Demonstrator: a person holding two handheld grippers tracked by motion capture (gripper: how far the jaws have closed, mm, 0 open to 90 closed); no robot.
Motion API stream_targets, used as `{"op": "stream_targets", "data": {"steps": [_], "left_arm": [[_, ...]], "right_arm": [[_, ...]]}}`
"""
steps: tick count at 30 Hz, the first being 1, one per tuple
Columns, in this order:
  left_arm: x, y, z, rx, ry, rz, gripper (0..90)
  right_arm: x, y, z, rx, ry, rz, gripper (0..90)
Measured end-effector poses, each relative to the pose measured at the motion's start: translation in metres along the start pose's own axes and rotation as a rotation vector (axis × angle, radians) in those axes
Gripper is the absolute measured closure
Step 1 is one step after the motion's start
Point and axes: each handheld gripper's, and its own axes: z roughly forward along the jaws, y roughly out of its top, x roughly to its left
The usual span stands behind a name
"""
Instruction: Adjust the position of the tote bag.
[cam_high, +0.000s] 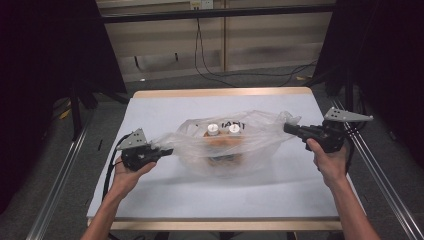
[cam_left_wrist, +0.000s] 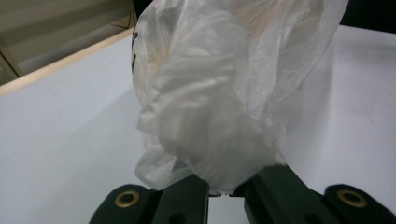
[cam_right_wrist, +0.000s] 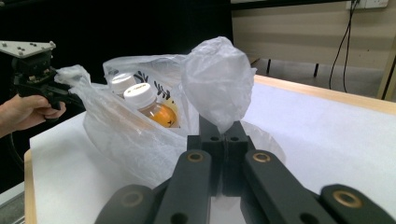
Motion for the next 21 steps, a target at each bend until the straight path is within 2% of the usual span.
{"op": "stream_targets", "data": {"steps": [2, 3, 5, 8, 21], "left_arm": [[-0.001, -0.002, 0.0, 0.013, -0.007, 0.001, 88.8], [-0.002, -0.003, 0.001, 0.005, -0.009, -0.013, 88.8], [-0.001, -0.004, 0.001, 0.015, -0.009, -0.001, 88.8], [-0.001, -0.009, 0.004, 0.029, -0.014, -0.011, 88.8], [0.004, -0.022, 0.014, 0.086, -0.011, -0.026, 88.8]], "right_arm": [[-0.001, -0.002, 0.001, 0.006, 0.008, 0.01, 90.0], [-0.002, -0.004, 0.003, 0.015, 0.007, 0.011, 90.0], [-0.002, -0.005, 0.004, 0.022, 0.007, 0.017, 90.0], [-0.004, -0.014, 0.009, 0.06, -0.002, 0.03, 90.0], [-0.008, -0.03, 0.02, 0.136, -0.023, 0.033, 90.0]]}}
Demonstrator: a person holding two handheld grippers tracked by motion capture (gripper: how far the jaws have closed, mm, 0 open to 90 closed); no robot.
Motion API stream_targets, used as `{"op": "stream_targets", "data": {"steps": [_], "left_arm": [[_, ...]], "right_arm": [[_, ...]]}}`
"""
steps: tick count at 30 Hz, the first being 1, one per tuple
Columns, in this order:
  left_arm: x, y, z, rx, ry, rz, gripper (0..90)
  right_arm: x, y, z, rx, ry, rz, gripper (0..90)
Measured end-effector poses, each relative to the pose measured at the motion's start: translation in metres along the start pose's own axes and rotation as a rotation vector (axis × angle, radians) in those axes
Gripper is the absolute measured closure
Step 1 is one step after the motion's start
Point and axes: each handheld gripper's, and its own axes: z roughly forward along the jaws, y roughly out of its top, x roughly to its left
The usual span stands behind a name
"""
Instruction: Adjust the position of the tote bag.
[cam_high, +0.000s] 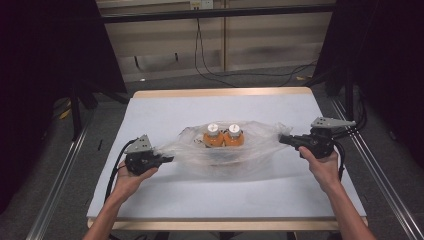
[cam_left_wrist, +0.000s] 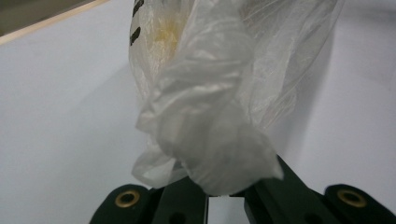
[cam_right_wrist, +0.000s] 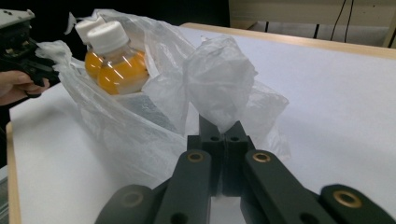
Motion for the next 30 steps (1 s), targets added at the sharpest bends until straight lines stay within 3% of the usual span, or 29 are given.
{"op": "stream_targets", "data": {"steps": [2, 3, 12, 18, 24, 28, 30], "left_arm": [[0.0, -0.002, 0.003, -0.001, 0.002, -0.017, 88.8], [0.001, -0.002, 0.003, 0.017, 0.012, -0.002, 88.8], [0.001, -0.006, 0.011, 0.054, 0.007, 0.0, 88.8], [-0.002, -0.011, 0.022, 0.138, 0.018, 0.048, 88.8], [0.001, -0.014, 0.027, 0.145, 0.009, 0.034, 88.9], [0.001, -0.016, 0.032, 0.194, 0.01, 0.055, 88.9], [0.002, -0.017, 0.034, 0.183, 0.003, 0.041, 88.9]], "right_arm": [[0.0, -0.002, 0.002, 0.008, -0.006, -0.007, 90.0], [-0.001, -0.002, 0.003, 0.014, -0.013, -0.006, 90.0], [-0.004, -0.007, 0.011, 0.045, -0.033, -0.009, 90.0], [-0.009, -0.018, 0.021, 0.113, -0.049, -0.012, 90.0], [-0.016, -0.026, 0.029, 0.141, -0.063, -0.01, 90.0], [-0.019, -0.033, 0.037, 0.19, -0.068, -0.013, 90.0], [-0.021, -0.035, 0.039, 0.203, -0.072, -0.011, 90.0]]}}
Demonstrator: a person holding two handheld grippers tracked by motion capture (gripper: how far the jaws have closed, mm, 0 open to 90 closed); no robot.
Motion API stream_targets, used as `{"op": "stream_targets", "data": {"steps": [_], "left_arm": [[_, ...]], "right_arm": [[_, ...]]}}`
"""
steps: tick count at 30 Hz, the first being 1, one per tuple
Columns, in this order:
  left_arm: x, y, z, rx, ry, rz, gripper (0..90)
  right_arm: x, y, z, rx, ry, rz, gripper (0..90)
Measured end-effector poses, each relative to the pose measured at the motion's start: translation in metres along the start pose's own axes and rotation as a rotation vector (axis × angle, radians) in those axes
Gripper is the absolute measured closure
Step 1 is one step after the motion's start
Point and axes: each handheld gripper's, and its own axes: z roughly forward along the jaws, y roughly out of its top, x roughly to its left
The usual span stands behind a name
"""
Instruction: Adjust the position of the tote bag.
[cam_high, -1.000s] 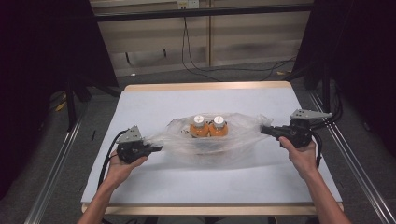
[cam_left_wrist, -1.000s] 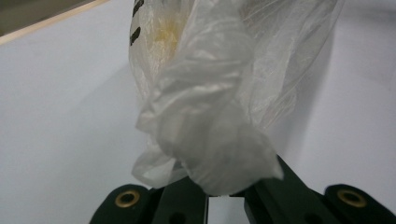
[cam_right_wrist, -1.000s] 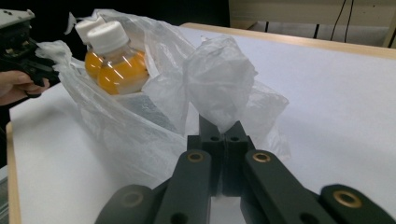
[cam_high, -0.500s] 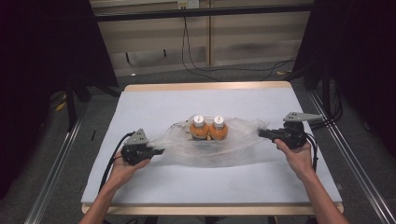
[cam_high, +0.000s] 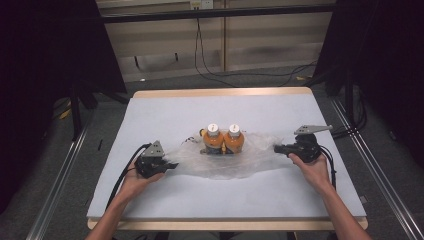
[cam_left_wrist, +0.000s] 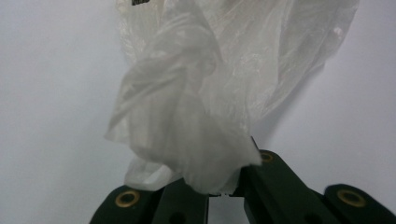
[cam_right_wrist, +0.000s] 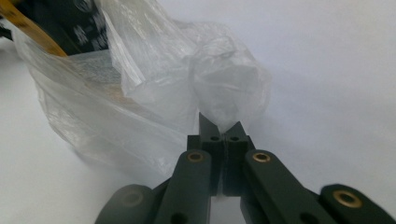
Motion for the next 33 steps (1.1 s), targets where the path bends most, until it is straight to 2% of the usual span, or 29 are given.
{"op": "stream_targets", "data": {"steps": [1, 3, 12, 15, 16, 17, 18, 22, 24, 26, 27, 28, 30, 31, 32, 33], "left_arm": [[0.003, -0.001, 0.001, 0.004, 0.002, -0.008, 88.9], [0.003, -0.003, 0.003, 0.005, -0.011, -0.012, 88.9], [0.002, -0.005, 0.005, 0.014, -0.017, -0.018, 89.2], [0.0, -0.004, 0.005, 0.019, -0.007, 0.0, 89.2], [-0.002, -0.002, 0.004, 0.042, 0.005, 0.017, 89.2], [-0.003, -0.002, 0.005, 0.043, 0.001, 0.026, 89.2], [-0.003, -0.001, 0.004, 0.052, 0.004, 0.028, 89.3], [0.0, -0.003, 0.004, 0.035, -0.012, -0.004, 89.1], [0.001, -0.005, 0.004, 0.015, -0.027, -0.032, 88.9], [0.001, -0.004, 0.002, 0.024, -0.027, -0.036, 85.0], [0.0, -0.004, 0.003, 0.003, -0.033, -0.044, 81.2], [-0.001, -0.003, 0.002, 0.011, -0.033, -0.042, 78.7], [-0.001, -0.003, 0.002, 0.004, -0.028, -0.043, 75.5], [-0.001, -0.003, 0.0, -0.005, -0.033, -0.053, 68.8], [-0.002, -0.002, -0.002, -0.005, -0.023, -0.056, 66.4], [-0.003, -0.002, -0.004, -0.027, -0.021, -0.066, 62.8]], "right_arm": [[-0.002, -0.001, 0.004, 0.021, -0.006, 0.0, 90.0], [-0.004, -0.002, 0.007, 0.028, -0.008, -0.002, 90.0], [-0.007, -0.007, 0.012, 0.072, -0.018, 0.001, 90.0], [-0.009, -0.01, 0.016, 0.099, -0.027, -0.008, 90.0], [-0.009, -0.012, 0.019, 0.114, -0.032, -0.011, 90.0], [-0.009, -0.014, 0.02, 0.137, -0.041, -0.024, 90.0], [-0.011, -0.016, 0.02, 0.13, -0.031, -0.006, 90.0], [-0.012, -0.017, 0.02, 0.129, -0.03, -0.005, 90.0], [-0.01, -0.016, 0.02, 0.131, -0.035, -0.023, 89.7], [-0.008, -0.016, 0.019, 0.114, -0.043, -0.041, 84.1], [-0.007, -0.016, 0.018, 0.109, -0.04, -0.039, 80.6], [-0.007, -0.015, 0.017, 0.096, -0.036, -0.04, 75.4], [-0.007, -0.015, 0.015, 0.083, -0.037, -0.029, 72.4], [-0.004, -0.013, 0.01, 0.056, -0.015, -0.024, 62.2], [-0.003, -0.012, 0.009, 0.047, -0.017, -0.025, 56.7], [-0.001, -0.012, 0.007, 0.037, -0.011, -0.023, 52.6]]}}
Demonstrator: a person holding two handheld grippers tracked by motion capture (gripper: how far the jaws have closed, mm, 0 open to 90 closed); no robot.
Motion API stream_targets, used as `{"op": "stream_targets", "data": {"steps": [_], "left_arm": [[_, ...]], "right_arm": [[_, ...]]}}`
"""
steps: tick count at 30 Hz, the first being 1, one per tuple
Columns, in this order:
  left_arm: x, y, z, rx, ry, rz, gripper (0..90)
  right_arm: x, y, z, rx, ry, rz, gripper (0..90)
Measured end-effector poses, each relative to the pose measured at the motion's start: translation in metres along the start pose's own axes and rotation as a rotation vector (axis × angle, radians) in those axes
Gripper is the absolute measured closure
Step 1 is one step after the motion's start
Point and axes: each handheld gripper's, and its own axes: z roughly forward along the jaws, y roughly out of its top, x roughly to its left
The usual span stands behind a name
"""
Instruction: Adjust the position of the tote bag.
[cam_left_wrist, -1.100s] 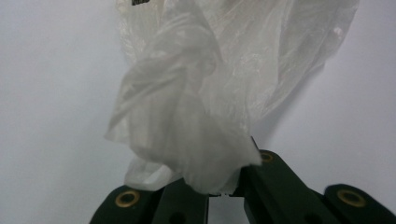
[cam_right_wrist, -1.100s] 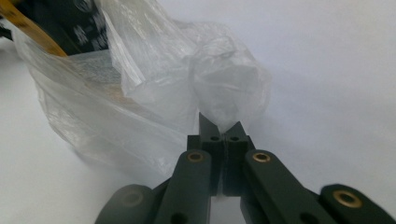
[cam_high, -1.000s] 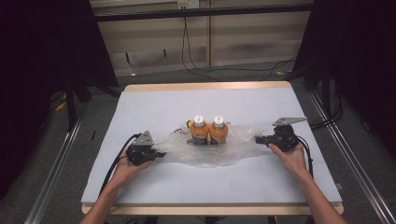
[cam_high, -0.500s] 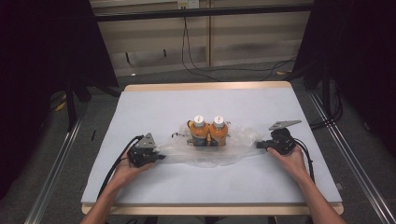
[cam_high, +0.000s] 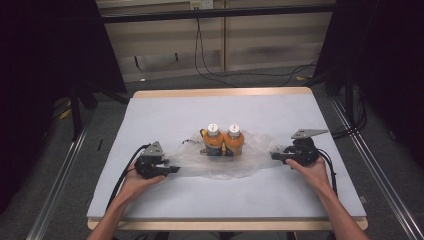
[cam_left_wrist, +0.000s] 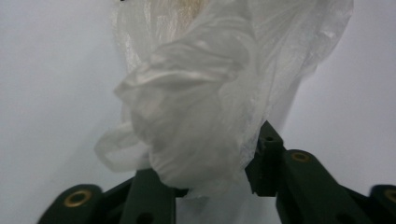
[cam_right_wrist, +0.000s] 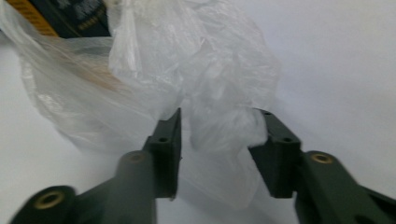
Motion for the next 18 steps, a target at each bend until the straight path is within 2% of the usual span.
{"op": "stream_targets", "data": {"steps": [1, 2, 3, 4, 5, 6, 9, 11, 13, 14, 15, 16, 17, 18], "left_arm": [[0.0, 0.0, 0.0, 0.0, 0.0, 0.0, 58.3], [-0.001, 0.001, -0.004, -0.011, 0.005, -0.007, 58.3], [-0.001, 0.001, -0.006, -0.029, -0.003, -0.013, 53.5], [-0.002, 0.002, -0.01, -0.036, 0.006, -0.023, 50.8], [-0.003, 0.003, -0.015, -0.05, 0.015, -0.034, 41.3], [-0.003, 0.004, -0.019, -0.052, 0.022, -0.037, 36.8], [-0.005, 0.004, -0.026, -0.076, 0.024, -0.052, 28.2], [-0.006, 0.002, -0.039, -0.092, 0.043, -0.062, 23.8], [-0.006, 0.002, -0.044, -0.096, 0.047, -0.06, 24.8], [-0.008, 0.003, -0.053, -0.13, 0.066, -0.053, 24.0], [-0.009, 0.003, -0.058, -0.152, 0.065, -0.052, 25.6], [-0.009, 0.003, -0.058, -0.152, 0.065, -0.052, 30.2], [-0.01, 0.004, -0.063, -0.181, 0.059, -0.057, 30.2], [-0.011, 0.006, -0.068, -0.187, 0.063, -0.048, 32.7]], "right_arm": [[0.0, 0.0, 0.0, 0.0, 0.0, 0.0, 52.6], [0.002, 0.001, -0.001, -0.007, 0.011, -0.006, 48.6], [0.004, 0.002, -0.004, -0.021, 0.003, -0.006, 44.0], [0.005, 0.003, -0.005, -0.027, 0.008, -0.002, 42.0], [0.008, 0.006, -0.011, -0.06, 0.014, -0.003, 33.9], [0.009, 0.007, -0.013, -0.069, 0.014, -0.003, 30.3], [0.012, 0.012, -0.024, -0.111, 0.007, -0.006, 22.4], [0.014, 0.014, -0.031, -0.13, 0.007, 0.0, 18.8], [0.015, 0.015, -0.033, -0.133, 0.004, -0.007, 18.1], [0.017, 0.015, -0.039, -0.141, 0.001, -0.006, 17.7], [0.018, 0.014, -0.041, -0.143, -0.001, -0.007, 18.0], [0.018, 0.014, -0.041, -0.143, -0.001, -0.007, 18.0], [0.019, 0.014, -0.043, -0.145, -0.004, -0.011, 18.4], [0.022, 0.014, -0.047, -0.145, -0.009, -0.014, 18.3]]}}
